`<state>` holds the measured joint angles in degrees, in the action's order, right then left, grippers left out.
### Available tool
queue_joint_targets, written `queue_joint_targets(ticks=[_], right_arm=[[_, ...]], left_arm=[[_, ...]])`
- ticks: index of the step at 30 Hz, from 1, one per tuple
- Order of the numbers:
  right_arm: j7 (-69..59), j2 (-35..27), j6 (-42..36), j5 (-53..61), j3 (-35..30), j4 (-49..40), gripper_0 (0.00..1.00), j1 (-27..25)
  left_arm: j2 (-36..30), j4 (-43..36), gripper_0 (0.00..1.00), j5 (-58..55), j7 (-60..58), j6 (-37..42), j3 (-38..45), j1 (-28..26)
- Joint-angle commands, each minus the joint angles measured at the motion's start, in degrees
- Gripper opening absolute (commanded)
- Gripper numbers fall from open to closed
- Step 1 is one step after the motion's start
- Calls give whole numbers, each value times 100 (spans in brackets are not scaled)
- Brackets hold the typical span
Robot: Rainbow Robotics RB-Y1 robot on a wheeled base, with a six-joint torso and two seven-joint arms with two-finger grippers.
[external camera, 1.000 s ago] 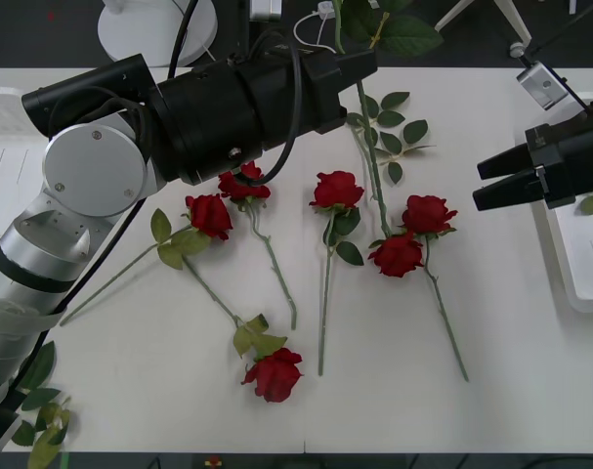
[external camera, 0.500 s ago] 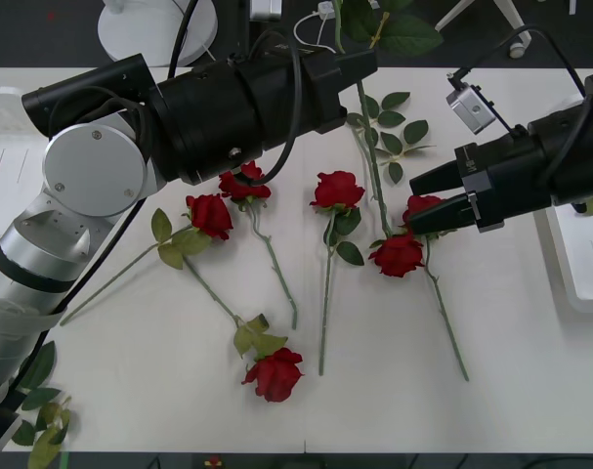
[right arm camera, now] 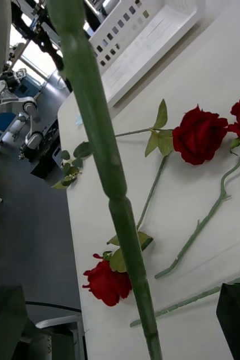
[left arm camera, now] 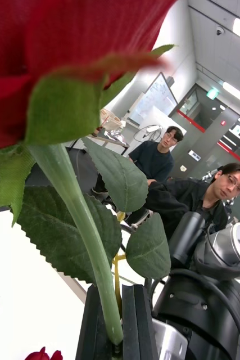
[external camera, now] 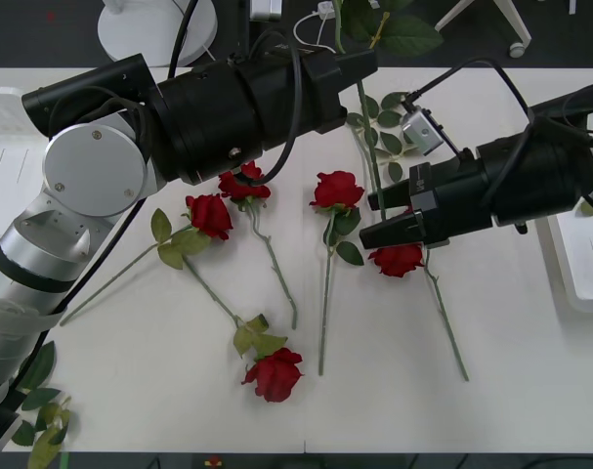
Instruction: Place the red flowers into the right box and the blue flowers into the left box. If a person shows an open palm, hand one flower to the person first, then continue sorting.
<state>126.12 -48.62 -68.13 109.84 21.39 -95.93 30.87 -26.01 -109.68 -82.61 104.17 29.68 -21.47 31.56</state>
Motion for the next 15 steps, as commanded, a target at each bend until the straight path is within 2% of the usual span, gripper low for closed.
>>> queue_joint_targets(ticks=[1,3,4,5,6,7,9,15], right_arm=[[-8,222,238,-33,93,-242,90,-37],[-8,274,326,-24,111,-242,59,-28],[-8,274,335,-33,119,-242,54,-28],[-17,283,379,-24,119,-242,37,-28],[-26,292,388,-33,119,-242,24,-28],[-26,292,396,-24,119,-242,19,-28],[-43,292,396,-33,119,-242,1,-28],[-43,239,440,-33,198,-259,0,-28]], left_arm=[[96,-221,0,-9,-397,-85,-68,272],[96,-221,0,-9,-397,-85,-68,272],[96,-221,0,-9,-397,-85,-68,272],[96,-221,0,-9,-397,-85,-68,272],[96,-221,0,-9,-397,-85,-68,272],[96,-221,0,-9,-397,-85,-68,272],[96,-221,0,-9,-397,-85,-68,272],[96,-221,0,-9,-397,-85,-68,272]])
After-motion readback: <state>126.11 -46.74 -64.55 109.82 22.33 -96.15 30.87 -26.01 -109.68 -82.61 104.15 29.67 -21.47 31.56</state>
